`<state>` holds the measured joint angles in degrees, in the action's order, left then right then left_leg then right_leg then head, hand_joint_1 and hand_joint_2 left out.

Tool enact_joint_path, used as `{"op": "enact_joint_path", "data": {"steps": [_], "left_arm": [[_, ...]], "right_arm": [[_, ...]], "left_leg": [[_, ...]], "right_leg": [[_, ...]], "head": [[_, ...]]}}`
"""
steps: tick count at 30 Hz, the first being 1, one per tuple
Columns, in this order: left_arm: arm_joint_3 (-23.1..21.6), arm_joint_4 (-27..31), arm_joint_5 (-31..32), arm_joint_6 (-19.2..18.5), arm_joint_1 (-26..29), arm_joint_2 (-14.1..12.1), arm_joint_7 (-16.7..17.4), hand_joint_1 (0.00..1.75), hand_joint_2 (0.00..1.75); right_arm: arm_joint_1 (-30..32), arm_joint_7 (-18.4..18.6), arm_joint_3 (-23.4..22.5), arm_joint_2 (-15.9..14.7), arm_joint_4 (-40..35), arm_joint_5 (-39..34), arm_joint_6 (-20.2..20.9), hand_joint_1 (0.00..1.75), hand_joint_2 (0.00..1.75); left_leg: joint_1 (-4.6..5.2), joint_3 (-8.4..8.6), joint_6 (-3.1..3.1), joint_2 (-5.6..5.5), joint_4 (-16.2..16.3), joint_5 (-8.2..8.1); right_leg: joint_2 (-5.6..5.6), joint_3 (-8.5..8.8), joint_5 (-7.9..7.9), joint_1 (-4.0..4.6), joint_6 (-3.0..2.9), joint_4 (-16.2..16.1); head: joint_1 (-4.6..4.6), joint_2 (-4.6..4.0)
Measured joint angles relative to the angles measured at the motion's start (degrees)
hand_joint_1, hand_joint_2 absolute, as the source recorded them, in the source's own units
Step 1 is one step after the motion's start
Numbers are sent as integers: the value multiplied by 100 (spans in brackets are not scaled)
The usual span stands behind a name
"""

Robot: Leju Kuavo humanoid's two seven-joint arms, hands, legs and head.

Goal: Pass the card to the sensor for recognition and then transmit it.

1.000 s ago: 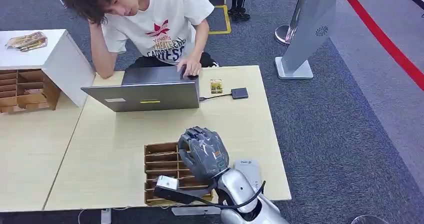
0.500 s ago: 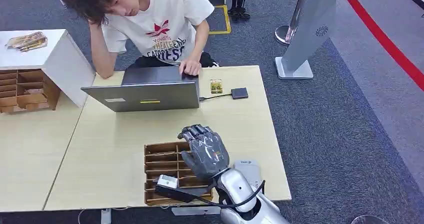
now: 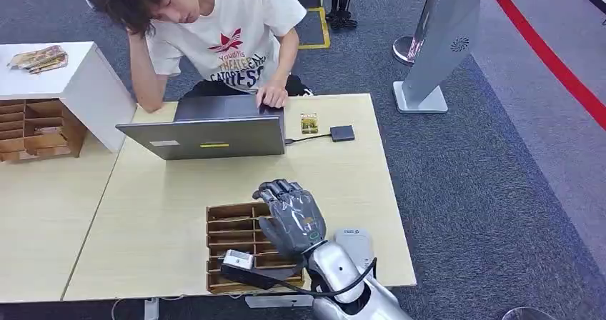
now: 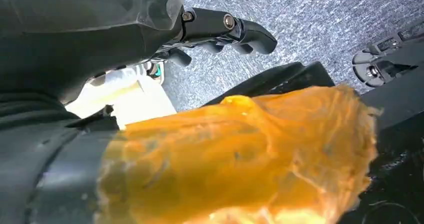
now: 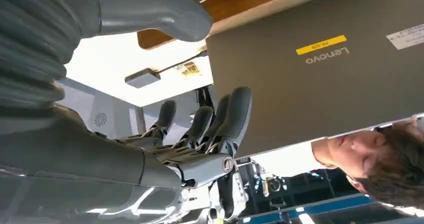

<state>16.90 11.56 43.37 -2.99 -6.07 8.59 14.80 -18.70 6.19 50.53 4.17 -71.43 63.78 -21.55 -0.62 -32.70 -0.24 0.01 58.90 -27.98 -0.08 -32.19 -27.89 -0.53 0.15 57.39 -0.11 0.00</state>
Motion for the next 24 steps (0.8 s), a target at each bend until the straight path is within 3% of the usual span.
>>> {"op": "enact_joint_path", "data": {"steps": [24], "left_arm": [[0, 0, -18, 37, 2, 44, 0, 0, 0]], "right_arm": [[-35, 15, 0, 50, 286, 35, 57, 89, 175]], "left_leg": [[0, 0, 0, 0, 0, 0]], "right_leg": [[0, 0, 0, 0, 0, 0]], "head": [[0, 0]]}}
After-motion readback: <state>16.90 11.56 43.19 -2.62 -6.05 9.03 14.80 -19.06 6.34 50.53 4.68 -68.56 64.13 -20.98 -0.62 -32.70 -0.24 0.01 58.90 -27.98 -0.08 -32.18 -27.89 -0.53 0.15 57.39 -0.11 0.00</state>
